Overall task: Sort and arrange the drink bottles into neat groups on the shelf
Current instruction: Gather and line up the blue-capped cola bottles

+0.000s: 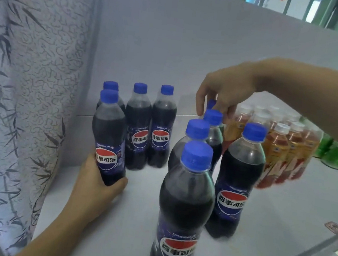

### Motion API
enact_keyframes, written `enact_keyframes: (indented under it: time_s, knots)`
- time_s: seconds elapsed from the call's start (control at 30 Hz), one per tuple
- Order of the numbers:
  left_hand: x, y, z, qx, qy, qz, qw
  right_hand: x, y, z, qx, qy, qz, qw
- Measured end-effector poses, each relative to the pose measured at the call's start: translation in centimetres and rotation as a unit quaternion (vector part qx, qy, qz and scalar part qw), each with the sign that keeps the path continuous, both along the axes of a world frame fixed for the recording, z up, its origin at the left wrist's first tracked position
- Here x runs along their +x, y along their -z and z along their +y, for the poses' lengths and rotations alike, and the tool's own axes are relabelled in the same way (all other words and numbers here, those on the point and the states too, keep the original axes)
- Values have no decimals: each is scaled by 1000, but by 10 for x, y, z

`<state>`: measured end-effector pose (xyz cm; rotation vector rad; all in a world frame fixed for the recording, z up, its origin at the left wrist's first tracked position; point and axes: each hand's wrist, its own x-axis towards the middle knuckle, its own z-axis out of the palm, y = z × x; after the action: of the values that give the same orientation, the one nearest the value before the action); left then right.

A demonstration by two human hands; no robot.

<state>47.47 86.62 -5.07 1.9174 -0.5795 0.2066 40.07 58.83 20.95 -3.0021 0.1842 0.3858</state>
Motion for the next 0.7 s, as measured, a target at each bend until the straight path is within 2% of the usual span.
enact_keyframes:
  time_s: [0.13,0.23,0.6,0.7]
  knots:
    - [0,-2,3,-19,3,12,1000,8,-2,5,2,-63,-136,989]
    - [1,-1,7,-38,-4,29,999,19,-16,20,13,-87,-188,978]
    - [4,-4,18,-36,-15,19,999,55,9,88,69,-130,-126,981]
    - [3,-4,17,-37,-21,17,999,56,9,100,39,-127,-133,982]
